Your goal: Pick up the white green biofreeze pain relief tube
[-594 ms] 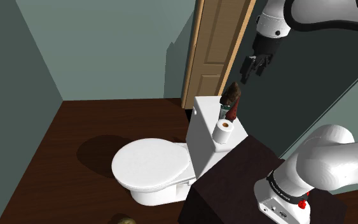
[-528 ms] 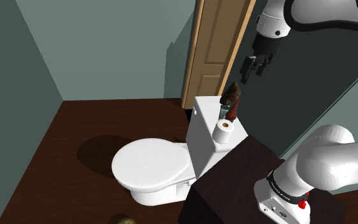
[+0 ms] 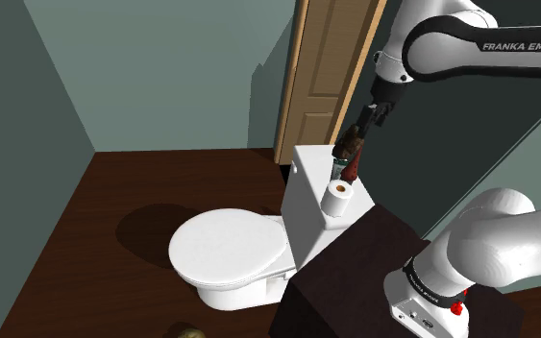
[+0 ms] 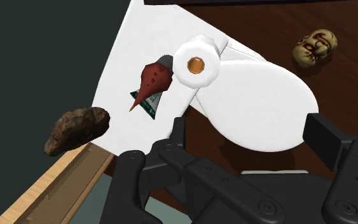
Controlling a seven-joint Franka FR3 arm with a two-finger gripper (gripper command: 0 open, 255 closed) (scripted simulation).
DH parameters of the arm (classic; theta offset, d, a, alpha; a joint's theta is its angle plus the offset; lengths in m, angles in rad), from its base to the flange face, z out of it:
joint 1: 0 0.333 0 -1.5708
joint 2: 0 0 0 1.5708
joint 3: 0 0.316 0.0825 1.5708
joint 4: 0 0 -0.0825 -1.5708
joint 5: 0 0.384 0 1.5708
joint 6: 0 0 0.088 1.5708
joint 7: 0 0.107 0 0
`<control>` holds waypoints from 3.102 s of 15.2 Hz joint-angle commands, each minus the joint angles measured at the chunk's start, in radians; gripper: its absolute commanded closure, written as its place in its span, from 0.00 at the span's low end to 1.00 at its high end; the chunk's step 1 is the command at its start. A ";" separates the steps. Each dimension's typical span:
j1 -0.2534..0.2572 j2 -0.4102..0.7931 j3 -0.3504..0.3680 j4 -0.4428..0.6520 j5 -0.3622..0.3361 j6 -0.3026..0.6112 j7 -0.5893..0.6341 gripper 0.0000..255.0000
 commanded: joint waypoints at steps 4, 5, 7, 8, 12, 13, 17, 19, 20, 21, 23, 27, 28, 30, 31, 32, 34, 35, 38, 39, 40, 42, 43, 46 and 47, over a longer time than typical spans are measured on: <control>-0.008 0.112 -0.098 -0.051 -0.045 0.186 -0.121 0.00; -0.009 0.141 -0.117 -0.055 -0.051 0.222 -0.145 0.00; -0.007 0.204 -0.156 -0.059 -0.059 0.296 -0.195 0.00; -0.005 0.238 -0.175 -0.058 -0.060 0.333 -0.221 0.00; 0.011 0.389 -0.250 -0.038 -0.042 0.477 -0.334 0.00; 0.017 0.430 -0.268 -0.029 -0.030 0.511 -0.366 0.00; 0.044 0.606 -0.331 0.023 0.062 0.638 -0.519 0.00; 0.052 0.700 -0.348 0.059 0.137 0.691 -0.613 0.00; 0.051 0.748 -0.350 0.079 0.181 0.713 -0.664 0.00; 0.046 0.796 -0.348 0.101 0.227 0.734 -0.715 0.00; 0.021 0.889 -0.326 0.151 0.317 0.766 -0.816 0.00; -0.012 0.965 -0.291 0.182 0.383 0.804 -0.883 0.00; -0.017 0.977 -0.284 0.182 0.395 0.816 -0.891 0.00; -0.027 1.003 -0.271 0.183 0.418 0.838 -0.907 0.00; -0.032 1.016 -0.263 0.184 0.429 0.849 -0.915 0.00; -0.041 1.037 -0.251 0.186 0.447 0.866 -0.928 0.00; -0.042 1.037 -0.251 0.186 0.446 0.867 -0.928 0.00; -0.042 1.038 -0.250 0.188 0.447 0.866 -0.928 1.00; -0.042 1.038 -0.250 0.188 0.447 0.867 -0.928 1.00; -0.042 1.039 -0.250 0.188 0.448 0.867 -0.928 1.00; -0.043 1.038 -0.250 0.188 0.447 0.867 -0.928 1.00; -0.043 1.038 -0.250 0.188 0.447 0.867 -0.929 1.00; -0.043 1.039 -0.250 0.188 0.448 0.867 -0.929 1.00; -0.030 1.011 -0.267 0.184 0.424 0.845 -0.912 1.00; -0.024 0.998 -0.274 0.183 0.413 0.833 -0.904 1.00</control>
